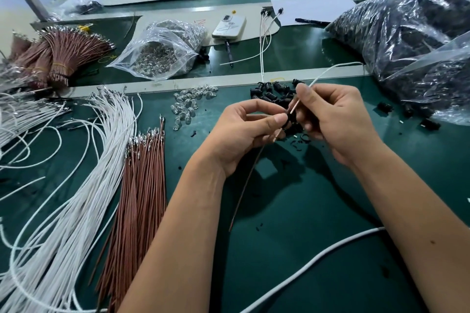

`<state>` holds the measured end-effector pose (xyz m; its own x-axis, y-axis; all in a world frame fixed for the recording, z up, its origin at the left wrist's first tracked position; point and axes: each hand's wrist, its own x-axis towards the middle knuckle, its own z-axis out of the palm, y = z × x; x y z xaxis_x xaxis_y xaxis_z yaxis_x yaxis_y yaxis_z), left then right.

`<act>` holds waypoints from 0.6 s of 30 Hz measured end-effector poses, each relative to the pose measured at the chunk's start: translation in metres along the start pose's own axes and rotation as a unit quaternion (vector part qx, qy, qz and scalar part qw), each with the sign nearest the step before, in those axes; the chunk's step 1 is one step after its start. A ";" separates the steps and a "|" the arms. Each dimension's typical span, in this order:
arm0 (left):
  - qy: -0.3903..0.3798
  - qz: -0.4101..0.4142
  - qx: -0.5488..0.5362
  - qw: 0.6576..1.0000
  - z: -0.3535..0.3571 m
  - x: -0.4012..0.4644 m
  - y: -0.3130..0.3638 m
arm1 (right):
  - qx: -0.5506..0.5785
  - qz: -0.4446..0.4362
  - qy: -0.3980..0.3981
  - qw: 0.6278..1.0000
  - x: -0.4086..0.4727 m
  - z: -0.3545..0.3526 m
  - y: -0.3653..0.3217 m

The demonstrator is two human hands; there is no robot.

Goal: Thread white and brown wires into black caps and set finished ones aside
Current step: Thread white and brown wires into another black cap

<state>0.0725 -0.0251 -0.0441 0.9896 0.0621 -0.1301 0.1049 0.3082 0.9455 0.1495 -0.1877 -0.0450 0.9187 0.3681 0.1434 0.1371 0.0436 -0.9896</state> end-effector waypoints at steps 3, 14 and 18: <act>-0.011 0.001 0.007 1.000 0.000 -0.002 -0.001 | -0.050 -0.027 -0.022 0.998 -0.002 0.004 0.003; 0.061 0.038 -0.098 0.993 -0.005 0.002 0.001 | -0.123 -0.049 -0.079 0.988 -0.007 0.006 0.005; 0.062 0.036 -0.113 0.991 -0.007 0.003 0.001 | -0.112 -0.045 -0.093 0.988 -0.007 0.007 0.004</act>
<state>0.0744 -0.0178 -0.0453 0.9727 0.2031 -0.1124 -0.0048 0.5017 0.8650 0.1407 -0.1835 -0.0505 0.8181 0.5369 0.2059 0.3131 -0.1157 -0.9426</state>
